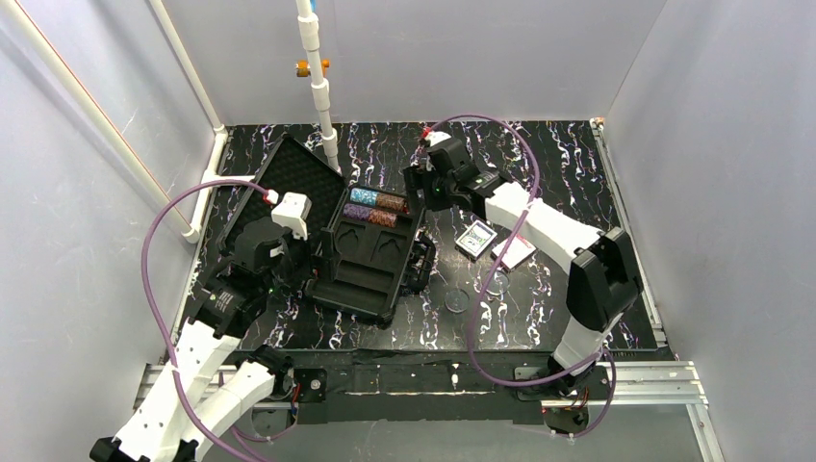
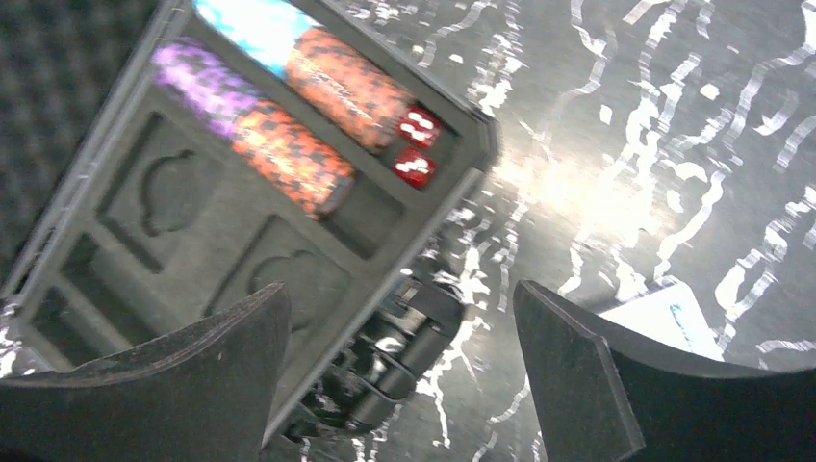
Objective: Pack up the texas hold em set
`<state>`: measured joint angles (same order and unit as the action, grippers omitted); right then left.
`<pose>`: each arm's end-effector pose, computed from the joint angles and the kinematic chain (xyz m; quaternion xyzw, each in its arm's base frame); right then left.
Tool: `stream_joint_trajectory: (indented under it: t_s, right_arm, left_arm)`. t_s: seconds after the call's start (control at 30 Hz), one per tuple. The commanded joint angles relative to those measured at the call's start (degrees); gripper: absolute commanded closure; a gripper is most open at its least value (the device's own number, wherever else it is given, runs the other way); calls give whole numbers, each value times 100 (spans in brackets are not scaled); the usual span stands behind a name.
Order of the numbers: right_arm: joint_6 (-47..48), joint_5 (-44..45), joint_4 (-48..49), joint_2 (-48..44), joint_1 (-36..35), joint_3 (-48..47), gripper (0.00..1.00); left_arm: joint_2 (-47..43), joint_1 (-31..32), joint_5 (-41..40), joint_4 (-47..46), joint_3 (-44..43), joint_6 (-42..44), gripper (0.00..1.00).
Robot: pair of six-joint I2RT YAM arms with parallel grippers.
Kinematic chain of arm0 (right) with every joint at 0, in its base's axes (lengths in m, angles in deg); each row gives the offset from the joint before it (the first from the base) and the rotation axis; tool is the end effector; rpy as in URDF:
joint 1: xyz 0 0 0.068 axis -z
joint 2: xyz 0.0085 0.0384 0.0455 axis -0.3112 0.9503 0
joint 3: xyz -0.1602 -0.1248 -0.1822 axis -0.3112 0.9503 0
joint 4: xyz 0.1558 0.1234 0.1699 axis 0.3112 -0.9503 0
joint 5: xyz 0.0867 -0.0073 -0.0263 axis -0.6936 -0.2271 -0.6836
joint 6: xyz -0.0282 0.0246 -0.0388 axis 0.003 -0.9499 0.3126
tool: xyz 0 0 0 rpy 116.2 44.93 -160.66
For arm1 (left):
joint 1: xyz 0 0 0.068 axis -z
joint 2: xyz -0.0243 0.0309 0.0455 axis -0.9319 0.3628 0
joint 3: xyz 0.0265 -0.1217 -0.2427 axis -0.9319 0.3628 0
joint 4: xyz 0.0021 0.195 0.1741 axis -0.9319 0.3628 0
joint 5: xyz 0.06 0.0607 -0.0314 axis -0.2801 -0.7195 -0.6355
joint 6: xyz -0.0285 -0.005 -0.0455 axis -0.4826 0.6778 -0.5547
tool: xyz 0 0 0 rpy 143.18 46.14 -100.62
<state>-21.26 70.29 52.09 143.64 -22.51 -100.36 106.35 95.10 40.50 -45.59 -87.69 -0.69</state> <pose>0.3090 0.2606 0.3019 -0.1454 0.8864 0.1799 0.4011 0.1311 -0.0627 0.3441 0.0952 0.8312 -0.1503 0.5268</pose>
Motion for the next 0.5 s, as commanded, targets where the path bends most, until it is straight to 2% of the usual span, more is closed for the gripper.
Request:
stream_joint_trajectory:
  t_s: [0.0,0.03,0.23,0.33,0.47]
  right_arm:
    - [17,720,-171,-512,187,361,5]
    - [-3,851,-204,-603,210,426,2]
    - [-423,1754,-541,-967,417,666,2]
    - [-901,2237,-1030,-951,596,662,2]
    - [-1528,2329,-1756,-849,1039,730,2]
  left_arm:
    - [-92,11,10,51,-68,-2,1]
    - [-101,9,2,49,-68,-3,1]
    - [-90,8,-82,39,-67,-36,1]
    - [-126,12,-117,31,-59,-44,1]
    - [-128,8,-95,26,-58,-47,1]
